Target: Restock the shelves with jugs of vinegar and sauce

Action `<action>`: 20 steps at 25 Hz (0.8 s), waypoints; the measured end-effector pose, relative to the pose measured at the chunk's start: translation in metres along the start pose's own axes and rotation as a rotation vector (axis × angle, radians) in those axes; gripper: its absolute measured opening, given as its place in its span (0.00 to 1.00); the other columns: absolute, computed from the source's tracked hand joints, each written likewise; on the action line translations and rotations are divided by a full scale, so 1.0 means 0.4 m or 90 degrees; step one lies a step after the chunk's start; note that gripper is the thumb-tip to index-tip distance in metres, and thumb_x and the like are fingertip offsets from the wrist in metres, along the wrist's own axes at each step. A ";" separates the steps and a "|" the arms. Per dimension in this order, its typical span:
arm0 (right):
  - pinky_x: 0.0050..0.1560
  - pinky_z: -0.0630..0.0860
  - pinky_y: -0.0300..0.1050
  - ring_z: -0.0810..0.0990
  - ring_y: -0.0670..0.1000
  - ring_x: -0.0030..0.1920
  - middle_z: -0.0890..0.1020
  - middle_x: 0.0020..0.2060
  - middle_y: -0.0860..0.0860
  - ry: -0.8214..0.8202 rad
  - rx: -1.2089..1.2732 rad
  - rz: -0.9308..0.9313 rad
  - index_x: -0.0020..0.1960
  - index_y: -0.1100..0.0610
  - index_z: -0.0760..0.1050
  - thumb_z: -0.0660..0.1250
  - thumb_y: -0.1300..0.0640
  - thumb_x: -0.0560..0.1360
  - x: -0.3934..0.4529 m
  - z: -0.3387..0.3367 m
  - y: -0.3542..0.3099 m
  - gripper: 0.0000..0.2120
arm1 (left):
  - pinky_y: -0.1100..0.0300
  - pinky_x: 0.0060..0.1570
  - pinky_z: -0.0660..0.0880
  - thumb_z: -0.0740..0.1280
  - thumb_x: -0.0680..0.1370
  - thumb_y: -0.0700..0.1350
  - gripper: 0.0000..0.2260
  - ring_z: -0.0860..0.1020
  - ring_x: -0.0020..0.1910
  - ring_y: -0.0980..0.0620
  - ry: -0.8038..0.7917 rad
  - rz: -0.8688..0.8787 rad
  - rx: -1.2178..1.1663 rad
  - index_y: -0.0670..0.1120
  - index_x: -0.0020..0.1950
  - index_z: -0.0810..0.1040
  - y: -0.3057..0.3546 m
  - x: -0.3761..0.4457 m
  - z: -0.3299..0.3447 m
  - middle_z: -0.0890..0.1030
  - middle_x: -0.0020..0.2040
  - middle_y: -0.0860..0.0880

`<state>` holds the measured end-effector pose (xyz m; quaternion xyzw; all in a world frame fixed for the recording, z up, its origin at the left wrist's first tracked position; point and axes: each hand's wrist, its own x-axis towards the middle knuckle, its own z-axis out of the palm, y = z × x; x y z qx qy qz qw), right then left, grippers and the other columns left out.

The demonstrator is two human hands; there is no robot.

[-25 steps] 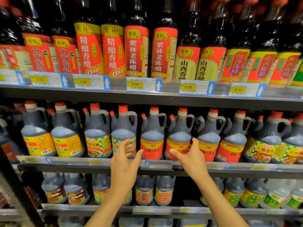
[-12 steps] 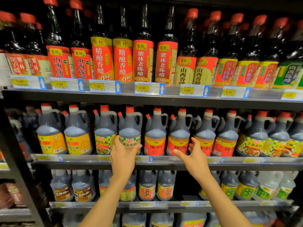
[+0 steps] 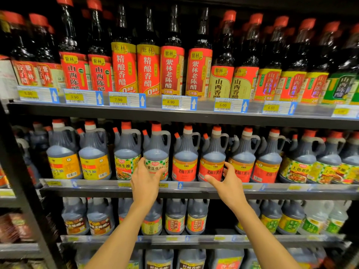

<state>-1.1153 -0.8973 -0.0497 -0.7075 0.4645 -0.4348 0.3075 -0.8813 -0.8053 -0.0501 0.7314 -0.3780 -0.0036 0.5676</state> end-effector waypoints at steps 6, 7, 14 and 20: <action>0.62 0.74 0.46 0.77 0.56 0.69 0.78 0.69 0.54 0.000 -0.013 0.006 0.79 0.57 0.61 0.78 0.46 0.73 -0.001 0.003 0.004 0.42 | 0.45 0.60 0.74 0.79 0.73 0.53 0.32 0.78 0.63 0.40 0.007 -0.001 0.010 0.43 0.71 0.73 0.002 -0.006 0.001 0.82 0.62 0.43; 0.61 0.73 0.45 0.77 0.55 0.69 0.78 0.70 0.54 -0.002 -0.011 0.006 0.79 0.57 0.60 0.78 0.46 0.73 0.000 0.002 0.006 0.42 | 0.45 0.60 0.74 0.79 0.73 0.53 0.32 0.78 0.63 0.39 0.006 -0.002 0.008 0.43 0.71 0.73 0.001 -0.005 0.002 0.81 0.62 0.43; 0.66 0.71 0.50 0.71 0.59 0.75 0.72 0.75 0.57 -0.011 -0.059 0.014 0.81 0.59 0.56 0.76 0.43 0.74 -0.015 -0.032 -0.003 0.46 | 0.45 0.62 0.75 0.77 0.75 0.53 0.33 0.76 0.66 0.39 -0.037 0.006 -0.001 0.41 0.73 0.70 -0.005 -0.003 -0.011 0.79 0.66 0.41; 0.57 0.71 0.46 0.76 0.58 0.69 0.77 0.70 0.55 -0.040 -0.150 -0.040 0.75 0.58 0.66 0.71 0.41 0.78 -0.062 -0.054 -0.058 0.34 | 0.46 0.65 0.74 0.67 0.82 0.53 0.28 0.74 0.69 0.43 -0.198 0.139 0.142 0.43 0.78 0.64 -0.043 -0.021 -0.111 0.75 0.72 0.44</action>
